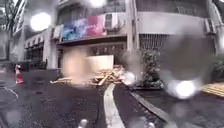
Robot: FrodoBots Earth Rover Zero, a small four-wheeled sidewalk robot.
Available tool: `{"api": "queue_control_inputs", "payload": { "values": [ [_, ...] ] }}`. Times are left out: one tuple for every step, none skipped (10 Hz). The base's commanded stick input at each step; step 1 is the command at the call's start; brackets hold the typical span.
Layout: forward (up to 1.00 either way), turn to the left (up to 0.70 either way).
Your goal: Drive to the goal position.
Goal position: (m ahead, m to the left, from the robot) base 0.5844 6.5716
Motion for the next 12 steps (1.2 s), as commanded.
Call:
{"api": "queue_control_inputs", "payload": {
  "values": [
    [0.00, 0.70],
    [0.00, 0.70],
    [0.00, 0.70],
    [0.00, 0.70],
    [0.00, 0.70],
    [0.00, 0.70],
    [0.00, 0.70],
    [0.00, 0.70],
    [0.24, 0.51],
    [0.70, 0.07],
    [0.70, 0.00],
    [0.70, 0.00]
  ]
}}
